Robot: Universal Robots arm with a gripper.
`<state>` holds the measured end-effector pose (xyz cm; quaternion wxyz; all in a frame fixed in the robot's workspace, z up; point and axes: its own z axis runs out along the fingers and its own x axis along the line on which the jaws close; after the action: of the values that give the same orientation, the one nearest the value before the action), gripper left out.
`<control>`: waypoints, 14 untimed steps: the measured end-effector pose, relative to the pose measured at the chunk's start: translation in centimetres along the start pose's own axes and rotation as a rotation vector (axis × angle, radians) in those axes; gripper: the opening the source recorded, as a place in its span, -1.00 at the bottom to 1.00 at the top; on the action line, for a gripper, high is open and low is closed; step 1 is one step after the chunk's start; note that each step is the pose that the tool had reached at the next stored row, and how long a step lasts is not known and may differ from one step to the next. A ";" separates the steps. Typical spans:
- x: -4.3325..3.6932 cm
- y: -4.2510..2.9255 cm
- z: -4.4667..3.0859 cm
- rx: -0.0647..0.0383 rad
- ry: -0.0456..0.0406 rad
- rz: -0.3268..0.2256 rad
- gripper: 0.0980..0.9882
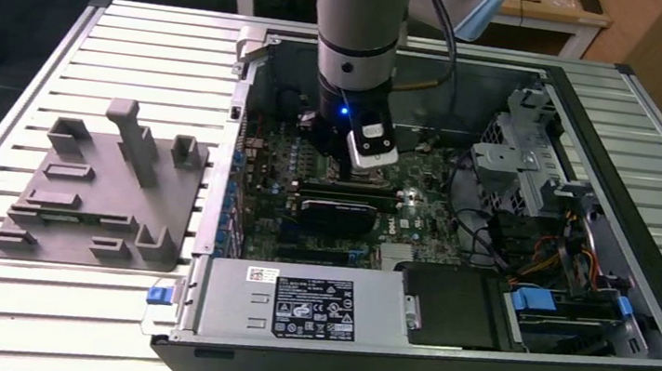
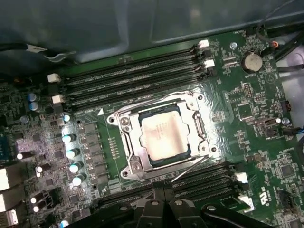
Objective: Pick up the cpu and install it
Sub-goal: 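Install the second cpu locking lever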
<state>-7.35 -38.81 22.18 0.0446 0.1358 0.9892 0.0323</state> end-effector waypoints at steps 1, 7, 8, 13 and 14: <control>0.00 -0.08 0.02 -0.009 0.0025 0.000 -0.98; -0.05 -0.93 0.05 -0.039 0.0107 0.002 -0.98; -0.05 -1.11 0.05 -0.042 0.0118 0.002 -0.98; 0.06 -1.69 0.12 -0.081 0.0226 0.005 -0.98; 0.12 -1.77 0.16 -0.091 0.0254 0.006 -0.98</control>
<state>-7.93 -40.47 21.88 0.0381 0.1364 0.9867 0.0793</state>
